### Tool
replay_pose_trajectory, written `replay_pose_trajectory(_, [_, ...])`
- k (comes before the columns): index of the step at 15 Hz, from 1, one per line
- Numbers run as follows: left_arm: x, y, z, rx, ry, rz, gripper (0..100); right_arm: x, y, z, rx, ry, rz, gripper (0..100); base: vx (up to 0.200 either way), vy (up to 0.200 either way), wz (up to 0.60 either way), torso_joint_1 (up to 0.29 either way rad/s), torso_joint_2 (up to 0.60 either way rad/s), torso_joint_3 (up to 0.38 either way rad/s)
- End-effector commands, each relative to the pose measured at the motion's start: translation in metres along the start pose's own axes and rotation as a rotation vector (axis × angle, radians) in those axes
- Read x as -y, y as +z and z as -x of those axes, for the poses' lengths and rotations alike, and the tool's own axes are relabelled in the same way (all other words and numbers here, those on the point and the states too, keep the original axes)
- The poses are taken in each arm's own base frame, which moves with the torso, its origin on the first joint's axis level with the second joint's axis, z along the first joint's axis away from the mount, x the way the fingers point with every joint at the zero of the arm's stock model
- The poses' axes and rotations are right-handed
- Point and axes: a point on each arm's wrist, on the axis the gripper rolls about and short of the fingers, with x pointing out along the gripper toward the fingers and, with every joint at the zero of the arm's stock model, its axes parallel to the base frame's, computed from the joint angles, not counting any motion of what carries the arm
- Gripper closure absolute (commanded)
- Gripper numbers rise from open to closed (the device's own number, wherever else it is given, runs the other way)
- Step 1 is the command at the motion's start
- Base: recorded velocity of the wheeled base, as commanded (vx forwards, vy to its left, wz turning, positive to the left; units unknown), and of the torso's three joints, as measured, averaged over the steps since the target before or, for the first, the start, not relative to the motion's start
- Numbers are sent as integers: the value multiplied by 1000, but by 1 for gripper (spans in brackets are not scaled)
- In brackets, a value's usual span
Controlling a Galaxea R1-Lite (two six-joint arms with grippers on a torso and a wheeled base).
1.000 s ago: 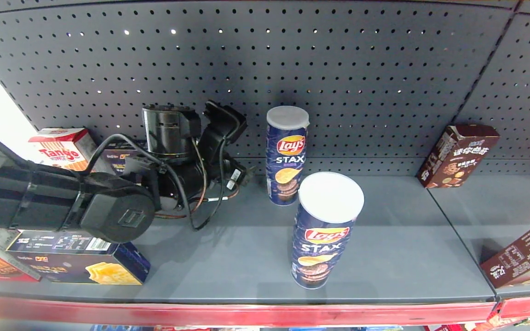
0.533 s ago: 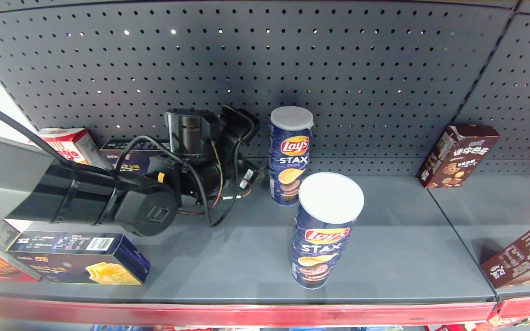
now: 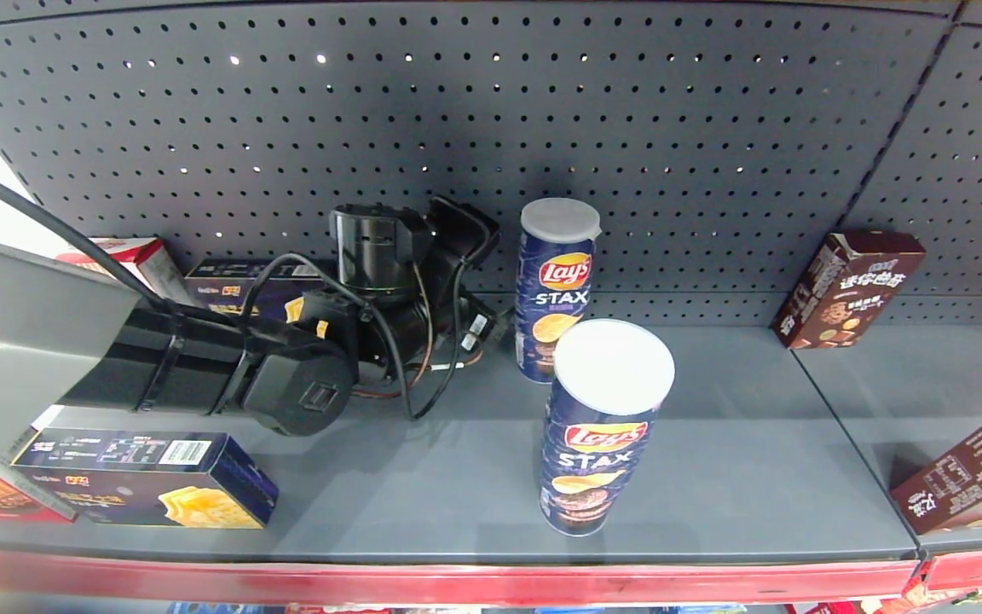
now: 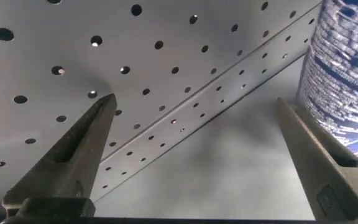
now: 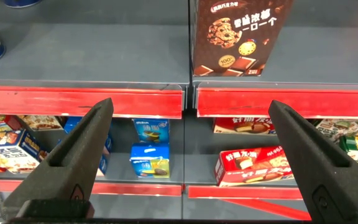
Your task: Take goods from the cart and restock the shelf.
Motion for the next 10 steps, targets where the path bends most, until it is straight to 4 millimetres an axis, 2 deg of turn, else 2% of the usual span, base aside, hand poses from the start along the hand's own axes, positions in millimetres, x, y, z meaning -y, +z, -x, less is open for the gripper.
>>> replay_pose_trajectory(1, [1, -1, -1, -2, 0, 0, 0, 0, 0, 0, -1, 1, 0, 0, 0, 0, 0, 0, 0, 0])
replay_pose_trajectory(3, [-5, 8, 9, 21, 17, 40, 0, 0, 0, 0, -1, 0, 0, 0, 0, 0, 0, 0, 0, 0])
replay_pose_trajectory(5, [-21, 19, 25, 45, 62, 46, 0, 0, 0, 0, -1, 1, 0, 0, 0, 0, 0, 0, 0, 0])
replay_pose_trajectory(6, [-40, 23, 41, 51, 105, 53, 0, 0, 0, 0, -1, 0, 0, 0, 0, 0, 0, 0, 0, 0])
replay_pose_trajectory(7, [-50, 25, 56, 52, 126, 56, 0, 0, 0, 0, -1, 1, 0, 0, 0, 0, 0, 0, 0, 0])
replay_pose_trajectory(10, [-63, 21, 86, 45, 165, 66, 0, 0, 0, 0, -1, 1, 0, 0, 0, 0, 0, 0, 0, 0])
